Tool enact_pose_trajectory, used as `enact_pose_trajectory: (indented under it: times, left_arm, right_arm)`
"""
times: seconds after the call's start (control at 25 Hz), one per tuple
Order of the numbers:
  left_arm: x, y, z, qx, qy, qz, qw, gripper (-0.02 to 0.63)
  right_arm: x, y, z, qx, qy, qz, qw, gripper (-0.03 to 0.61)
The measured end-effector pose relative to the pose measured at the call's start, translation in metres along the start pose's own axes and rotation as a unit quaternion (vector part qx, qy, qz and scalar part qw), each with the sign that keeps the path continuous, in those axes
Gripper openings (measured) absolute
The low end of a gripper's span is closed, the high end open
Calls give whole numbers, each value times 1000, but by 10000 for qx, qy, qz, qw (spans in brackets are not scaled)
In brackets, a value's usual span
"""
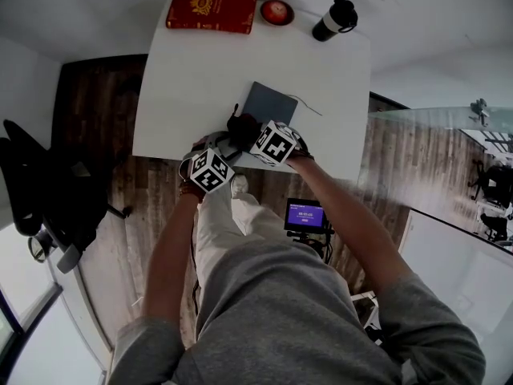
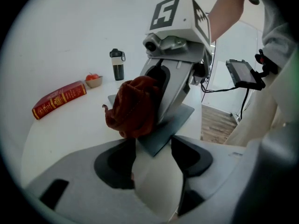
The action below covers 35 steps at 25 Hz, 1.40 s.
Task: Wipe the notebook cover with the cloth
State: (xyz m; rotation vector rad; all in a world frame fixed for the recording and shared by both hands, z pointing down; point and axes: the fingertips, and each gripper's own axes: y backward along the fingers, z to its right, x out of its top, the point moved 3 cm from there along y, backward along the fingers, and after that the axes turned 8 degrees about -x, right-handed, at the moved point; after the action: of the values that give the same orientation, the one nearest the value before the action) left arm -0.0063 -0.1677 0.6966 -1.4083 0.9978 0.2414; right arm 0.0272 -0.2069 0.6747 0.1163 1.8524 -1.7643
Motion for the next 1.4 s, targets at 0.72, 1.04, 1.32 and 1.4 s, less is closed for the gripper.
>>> enact_pose_trajectory:
  times: [0.72, 1.04, 1.32, 1.4]
  left_arm:
    - [1, 0, 1, 16, -38, 15, 10000, 247]
    - [1, 0, 1, 48, -71, 28, 10000, 247]
    - [2, 0, 1, 16, -41, 12, 10000, 249]
    - [1, 0, 1, 6, -36, 9, 10000, 249]
  right_arm:
    - [-3, 32, 9, 474, -382, 907, 9940, 161]
    - [-30, 48, 133, -814, -433, 488, 9945, 163]
    - [-48, 40, 154, -959, -702, 312, 9924, 163]
    - [-48, 35, 154, -925, -782, 306, 9922, 163]
